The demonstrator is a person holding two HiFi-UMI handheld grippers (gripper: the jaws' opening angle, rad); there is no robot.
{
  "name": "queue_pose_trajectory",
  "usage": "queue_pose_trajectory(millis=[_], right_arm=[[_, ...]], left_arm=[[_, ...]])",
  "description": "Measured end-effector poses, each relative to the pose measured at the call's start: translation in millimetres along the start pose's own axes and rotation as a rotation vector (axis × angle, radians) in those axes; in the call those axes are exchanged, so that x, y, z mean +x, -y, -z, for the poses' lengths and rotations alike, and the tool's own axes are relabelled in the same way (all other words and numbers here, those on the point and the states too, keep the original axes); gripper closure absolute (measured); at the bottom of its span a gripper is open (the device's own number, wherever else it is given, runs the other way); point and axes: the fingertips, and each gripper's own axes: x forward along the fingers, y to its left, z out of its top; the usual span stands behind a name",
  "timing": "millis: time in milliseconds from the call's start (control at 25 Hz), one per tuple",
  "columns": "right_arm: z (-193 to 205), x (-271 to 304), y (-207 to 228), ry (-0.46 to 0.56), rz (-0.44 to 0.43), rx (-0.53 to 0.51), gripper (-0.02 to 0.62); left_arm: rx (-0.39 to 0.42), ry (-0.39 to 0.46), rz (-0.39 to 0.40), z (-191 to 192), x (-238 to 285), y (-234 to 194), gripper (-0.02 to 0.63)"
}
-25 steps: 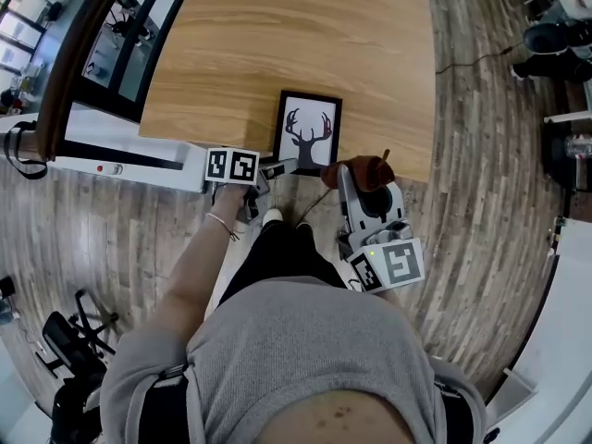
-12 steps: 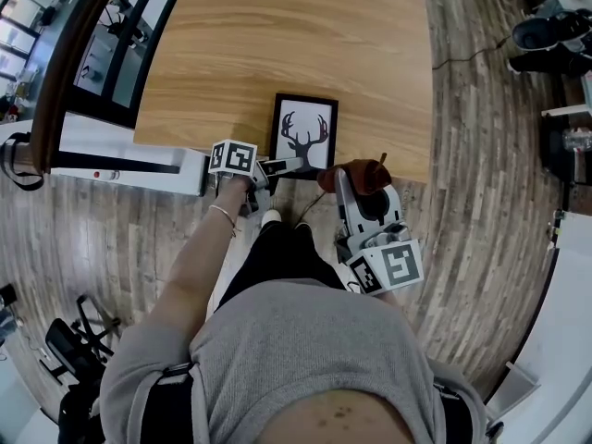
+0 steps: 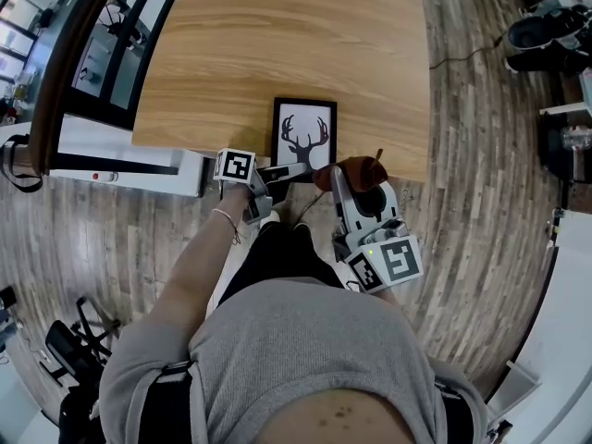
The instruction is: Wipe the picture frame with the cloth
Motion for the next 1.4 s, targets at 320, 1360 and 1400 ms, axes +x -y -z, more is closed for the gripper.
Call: queue_pose_trajectory(millis=[320,1360,1400], right_arm=[[-22.5,-7.0,-11.4,0.062,-0.011,-0.026,0.499],[-136.2,-126.7,-25.6,0.414,-0.044,-0.168,0.499],[-137.2,-129.3,-27.2,0.409,-0.051,-0.171,0.499]], left_arm=[[0.084,0.017,0.158,13.9,4.8,53.2,0.583],[0.898,-0.072,0.268,40.1,103.9,293.4,0.584],[0.905,-0.071,0.268,43.0,103.9,294.7,0.583]])
